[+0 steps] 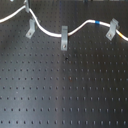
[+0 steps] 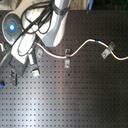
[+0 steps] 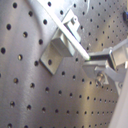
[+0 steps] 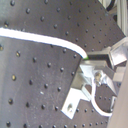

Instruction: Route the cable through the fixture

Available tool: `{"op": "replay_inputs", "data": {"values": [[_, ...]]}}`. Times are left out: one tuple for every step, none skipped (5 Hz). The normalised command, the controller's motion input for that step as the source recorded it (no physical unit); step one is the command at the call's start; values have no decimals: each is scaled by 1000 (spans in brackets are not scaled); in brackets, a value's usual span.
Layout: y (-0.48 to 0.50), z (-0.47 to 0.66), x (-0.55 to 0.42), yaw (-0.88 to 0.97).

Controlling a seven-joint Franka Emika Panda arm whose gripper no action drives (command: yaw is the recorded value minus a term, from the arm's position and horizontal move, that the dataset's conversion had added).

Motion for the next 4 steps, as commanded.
{"op": "replay_inputs", "data": {"values": [[179,562,-226,0],[294,408,-164,74],[320,355,-192,111],[243,239,-129,94]]}}
